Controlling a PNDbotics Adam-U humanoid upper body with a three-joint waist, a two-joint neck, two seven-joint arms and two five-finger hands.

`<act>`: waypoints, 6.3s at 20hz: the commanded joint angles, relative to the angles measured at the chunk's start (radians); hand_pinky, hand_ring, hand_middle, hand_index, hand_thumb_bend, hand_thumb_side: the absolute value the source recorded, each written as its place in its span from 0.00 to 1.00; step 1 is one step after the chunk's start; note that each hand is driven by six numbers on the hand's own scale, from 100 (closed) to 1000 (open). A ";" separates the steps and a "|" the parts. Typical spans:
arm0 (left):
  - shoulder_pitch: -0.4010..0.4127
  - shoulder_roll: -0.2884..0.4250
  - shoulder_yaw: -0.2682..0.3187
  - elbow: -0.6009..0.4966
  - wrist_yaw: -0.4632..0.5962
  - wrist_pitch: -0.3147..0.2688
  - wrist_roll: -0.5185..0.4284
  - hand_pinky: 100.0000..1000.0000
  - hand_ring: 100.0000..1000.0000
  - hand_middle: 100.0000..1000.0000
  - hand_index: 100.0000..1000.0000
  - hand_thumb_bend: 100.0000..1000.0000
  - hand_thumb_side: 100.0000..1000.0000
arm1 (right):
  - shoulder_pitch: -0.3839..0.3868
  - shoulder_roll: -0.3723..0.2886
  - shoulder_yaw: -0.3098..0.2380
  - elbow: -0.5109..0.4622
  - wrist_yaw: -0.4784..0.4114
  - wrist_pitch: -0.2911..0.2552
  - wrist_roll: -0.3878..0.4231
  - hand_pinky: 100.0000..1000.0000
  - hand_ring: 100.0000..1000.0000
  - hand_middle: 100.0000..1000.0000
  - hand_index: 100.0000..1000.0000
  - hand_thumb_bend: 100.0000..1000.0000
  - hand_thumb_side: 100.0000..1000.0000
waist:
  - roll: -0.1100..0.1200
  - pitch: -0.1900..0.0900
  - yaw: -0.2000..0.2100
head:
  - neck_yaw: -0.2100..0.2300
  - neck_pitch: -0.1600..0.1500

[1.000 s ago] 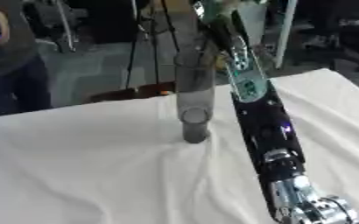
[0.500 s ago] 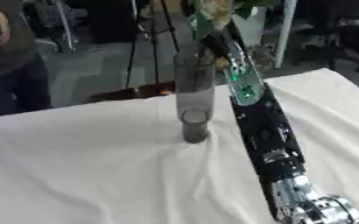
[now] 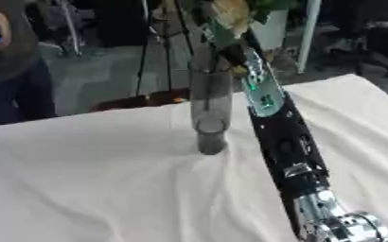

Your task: Arrange flowers into the vase.

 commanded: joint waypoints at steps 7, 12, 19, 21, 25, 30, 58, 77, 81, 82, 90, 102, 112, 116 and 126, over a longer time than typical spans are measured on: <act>-0.004 0.012 0.005 -0.010 -0.001 -0.003 -0.002 0.46 0.66 0.57 0.69 0.23 0.79 | -0.016 -0.025 -0.007 -0.001 0.041 0.002 -0.005 0.04 0.45 0.01 0.39 0.42 1.00 | -0.008 0.001 0.001 | 0.002 0.005; -0.004 0.012 0.005 -0.010 -0.001 -0.003 -0.002 0.46 0.66 0.57 0.69 0.23 0.79 | -0.014 -0.028 -0.011 0.004 0.064 0.005 0.004 0.20 0.56 0.09 0.42 0.44 1.00 | -0.007 0.001 0.001 | 0.002 0.006; -0.003 0.012 0.005 -0.010 0.000 -0.003 -0.003 0.46 0.66 0.57 0.69 0.22 0.79 | -0.017 -0.033 -0.012 0.010 0.102 0.007 0.047 0.37 0.68 0.21 0.45 0.49 1.00 | -0.007 0.002 0.001 | 0.001 0.007; -0.003 0.012 0.005 -0.010 0.000 -0.003 -0.003 0.46 0.66 0.57 0.69 0.22 0.79 | -0.018 -0.036 -0.010 0.015 0.123 0.007 0.073 0.45 0.72 0.25 0.48 0.51 1.00 | -0.007 0.003 0.001 | 0.001 0.007; -0.003 0.012 0.006 -0.010 0.000 -0.003 -0.002 0.46 0.66 0.57 0.69 0.22 0.79 | -0.018 -0.040 -0.014 0.023 0.164 0.012 0.135 0.57 0.78 0.33 0.53 0.56 1.00 | -0.008 0.003 0.000 | 0.001 0.007; -0.003 0.012 0.006 -0.010 0.000 -0.004 -0.002 0.46 0.66 0.57 0.69 0.22 0.79 | -0.018 -0.041 -0.026 0.014 0.181 0.021 0.178 0.57 0.79 0.34 0.54 0.56 1.00 | -0.008 0.003 -0.001 | 0.002 0.006; 0.002 0.012 0.009 -0.009 -0.003 -0.003 0.001 0.45 0.66 0.57 0.69 0.22 0.79 | -0.004 -0.080 -0.032 0.023 0.170 0.037 0.194 0.61 0.81 0.37 0.56 0.58 1.00 | -0.013 -0.008 -0.026 | 0.009 0.009; 0.007 0.013 0.013 -0.008 -0.004 -0.003 0.004 0.45 0.66 0.57 0.69 0.22 0.79 | 0.038 -0.132 -0.001 0.061 0.110 -0.026 0.337 0.69 0.92 0.53 0.84 0.89 0.92 | -0.013 -0.017 -0.059 | 0.014 0.009; 0.007 0.013 0.014 -0.008 -0.004 -0.003 0.005 0.45 0.66 0.57 0.69 0.22 0.79 | 0.046 -0.139 -0.003 0.060 0.077 -0.031 0.381 0.69 0.93 0.53 0.84 0.89 0.92 | -0.014 -0.018 -0.063 | 0.016 0.008; 0.007 0.013 0.014 -0.008 -0.004 -0.003 0.005 0.45 0.66 0.57 0.69 0.22 0.79 | 0.046 -0.139 -0.004 0.058 0.072 -0.031 0.387 0.69 0.93 0.52 0.85 0.89 0.92 | -0.014 -0.018 -0.064 | 0.016 0.008; 0.008 0.013 0.014 -0.008 -0.004 -0.003 0.005 0.45 0.66 0.57 0.69 0.22 0.79 | 0.041 -0.127 -0.002 0.043 0.052 -0.033 0.402 0.69 0.92 0.52 0.85 0.88 0.95 | -0.012 -0.019 -0.059 | 0.013 0.009; 0.007 0.012 0.013 -0.008 -0.004 -0.004 0.005 0.45 0.66 0.57 0.69 0.22 0.79 | -0.001 -0.085 0.016 0.019 0.038 -0.051 0.400 0.69 0.91 0.52 0.84 0.87 1.00 | -0.019 -0.022 -0.050 | 0.009 0.010; 0.009 0.013 0.012 -0.006 -0.007 -0.005 0.004 0.45 0.66 0.57 0.69 0.22 0.79 | -0.037 -0.041 0.024 0.018 0.053 -0.048 0.361 0.69 0.90 0.53 0.84 0.85 1.00 | -0.032 -0.029 -0.046 | 0.006 0.014; 0.009 0.013 0.012 -0.006 -0.007 -0.005 0.005 0.45 0.66 0.57 0.69 0.22 0.79 | -0.042 -0.034 0.026 0.022 0.065 -0.043 0.345 0.70 0.90 0.55 0.84 0.86 1.00 | -0.035 -0.029 -0.043 | 0.006 0.014; 0.012 0.013 0.014 -0.005 -0.008 -0.004 0.006 0.45 0.66 0.57 0.69 0.22 0.79 | -0.036 -0.050 0.029 0.038 0.084 -0.056 0.365 0.95 1.00 0.81 0.95 1.00 0.78 | -0.038 -0.028 -0.045 | 0.008 0.015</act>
